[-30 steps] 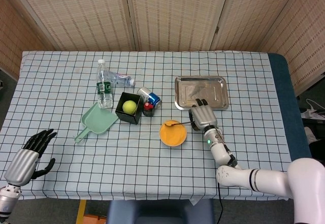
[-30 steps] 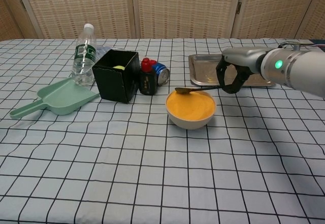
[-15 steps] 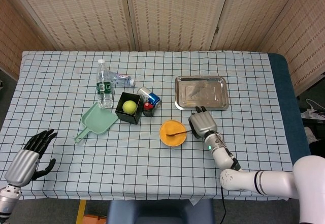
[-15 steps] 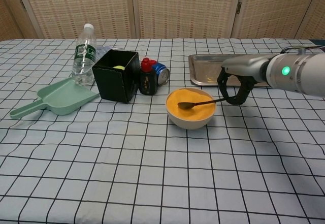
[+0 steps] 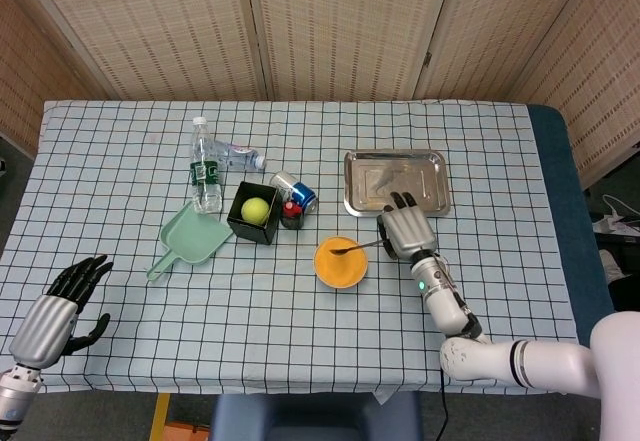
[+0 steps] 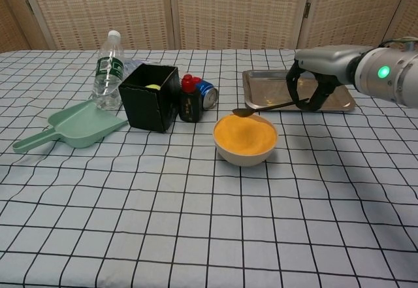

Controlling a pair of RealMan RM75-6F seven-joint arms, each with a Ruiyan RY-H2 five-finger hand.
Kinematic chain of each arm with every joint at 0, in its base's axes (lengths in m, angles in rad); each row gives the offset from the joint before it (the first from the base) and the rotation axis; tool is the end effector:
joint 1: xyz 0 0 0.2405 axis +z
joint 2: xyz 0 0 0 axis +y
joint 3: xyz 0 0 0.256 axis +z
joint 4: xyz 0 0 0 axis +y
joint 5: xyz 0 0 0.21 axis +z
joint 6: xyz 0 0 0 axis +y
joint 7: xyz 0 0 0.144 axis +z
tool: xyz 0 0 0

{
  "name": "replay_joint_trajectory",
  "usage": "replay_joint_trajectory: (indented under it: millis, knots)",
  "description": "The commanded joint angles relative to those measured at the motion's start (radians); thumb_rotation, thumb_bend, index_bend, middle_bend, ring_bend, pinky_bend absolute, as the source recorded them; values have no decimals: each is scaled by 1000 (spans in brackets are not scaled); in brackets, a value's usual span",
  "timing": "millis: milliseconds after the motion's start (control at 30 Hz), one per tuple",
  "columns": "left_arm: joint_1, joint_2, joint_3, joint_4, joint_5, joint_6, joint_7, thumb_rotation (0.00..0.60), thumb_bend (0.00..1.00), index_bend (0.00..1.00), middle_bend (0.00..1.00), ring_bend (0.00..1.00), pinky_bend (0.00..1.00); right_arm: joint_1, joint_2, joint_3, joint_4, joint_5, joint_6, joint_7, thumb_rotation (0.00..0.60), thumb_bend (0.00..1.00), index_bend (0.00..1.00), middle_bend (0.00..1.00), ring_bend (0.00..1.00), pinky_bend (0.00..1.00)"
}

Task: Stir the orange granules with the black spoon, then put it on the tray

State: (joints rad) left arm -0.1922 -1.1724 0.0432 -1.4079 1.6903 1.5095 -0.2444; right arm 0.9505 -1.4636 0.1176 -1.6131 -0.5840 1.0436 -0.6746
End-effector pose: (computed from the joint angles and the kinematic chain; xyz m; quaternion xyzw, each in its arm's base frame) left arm -0.3085 0.1957 0.1400 -0.6645 -0.3683 -0.4434 0.4755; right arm -0.1354 -0.3646 0.0027 0.7410 -0.3860 0.2552 0.4867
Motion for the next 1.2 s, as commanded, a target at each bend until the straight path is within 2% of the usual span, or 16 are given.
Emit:
replay_joint_trajectory:
  millis: [33, 300, 433, 1000, 1200]
  knots:
    - [-1, -1, -1, 2, -1, -2, 0, 600, 443, 0, 0, 0, 105, 6, -24, -4, 37, 10, 0, -26, 600, 495, 1000, 326, 43, 79]
    - [-3, -1, -3, 1, -8, -8, 3, 600, 443, 0, 0, 0, 105, 18, -95, -7, 129, 20, -14, -67, 600, 496, 1000, 326, 43, 79]
    - [-2, -1, -4, 2, -9, -5, 1, 600, 442, 0, 0, 0, 105, 23, -102, -10, 137, 35, -28, -94, 600, 497, 1000, 326, 43, 79]
    - [-1, 1, -4, -1, -7, -1, -2, 600, 443, 0, 0, 0, 105, 56, -4, -46, -11, 123, -98, -171, 600, 504, 1000, 326, 43, 79]
    - [2, 3, -4, -1, -2, 10, -7, 600, 442, 0, 0, 0, 105, 19, 16, -19, -55, 22, -51, -70, 600, 504, 1000, 325, 43, 80]
